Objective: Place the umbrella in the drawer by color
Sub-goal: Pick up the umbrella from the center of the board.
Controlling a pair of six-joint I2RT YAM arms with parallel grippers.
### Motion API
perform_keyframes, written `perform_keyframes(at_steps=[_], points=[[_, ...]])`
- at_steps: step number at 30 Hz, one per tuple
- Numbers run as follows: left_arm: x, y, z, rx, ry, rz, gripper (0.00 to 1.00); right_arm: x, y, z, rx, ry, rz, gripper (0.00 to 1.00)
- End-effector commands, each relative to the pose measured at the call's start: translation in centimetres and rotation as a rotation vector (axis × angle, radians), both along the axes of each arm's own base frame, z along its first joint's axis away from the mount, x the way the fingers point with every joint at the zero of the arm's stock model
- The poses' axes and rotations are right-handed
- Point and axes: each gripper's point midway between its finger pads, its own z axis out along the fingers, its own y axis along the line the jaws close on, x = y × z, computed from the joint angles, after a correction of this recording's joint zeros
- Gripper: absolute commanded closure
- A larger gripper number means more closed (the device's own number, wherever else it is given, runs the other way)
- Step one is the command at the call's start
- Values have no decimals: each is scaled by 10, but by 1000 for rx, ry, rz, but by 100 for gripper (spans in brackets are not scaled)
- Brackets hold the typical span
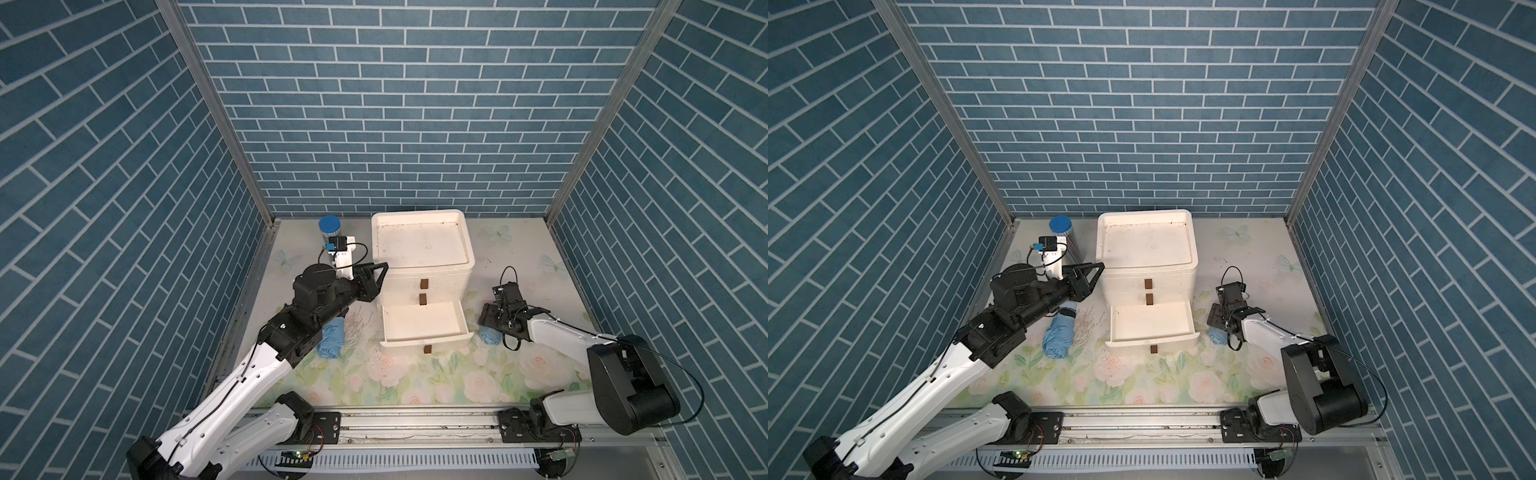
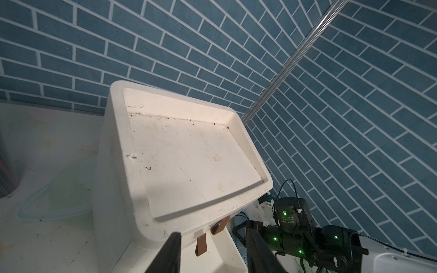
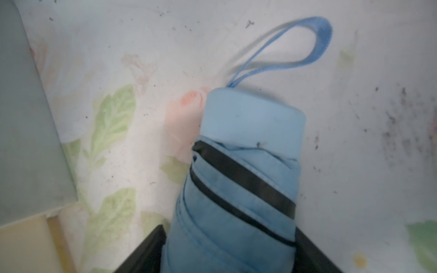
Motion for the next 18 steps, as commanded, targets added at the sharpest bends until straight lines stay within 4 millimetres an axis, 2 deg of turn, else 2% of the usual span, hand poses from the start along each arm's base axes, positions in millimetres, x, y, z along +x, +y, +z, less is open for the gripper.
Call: perform_keyframes(at_steps=[1, 4, 8, 11, 12, 14, 18], points=[[-5, 0, 2, -16, -8, -12, 51, -8, -4, -2, -13, 34, -11, 44], [-6, -3, 1, -16, -5, -27, 51, -7, -2, 10, 15, -9, -12, 68], [-9, -13, 2, -29, -3, -80, 51, -5, 7, 35, 84, -89, 13, 81], [-15, -24, 7, -53, -22, -138, 49, -3, 13, 61, 135, -163, 29, 96], [-19, -29, 9, -64, -29, -169, 47, -1, 16, 75, 165, -209, 41, 100], [-27, -39, 11, -87, -37, -234, 43, 0, 26, 108, 239, -320, 82, 100], [-41, -59, 10, -124, -38, -357, 39, -13, 52, 204, 460, -636, 214, 100]])
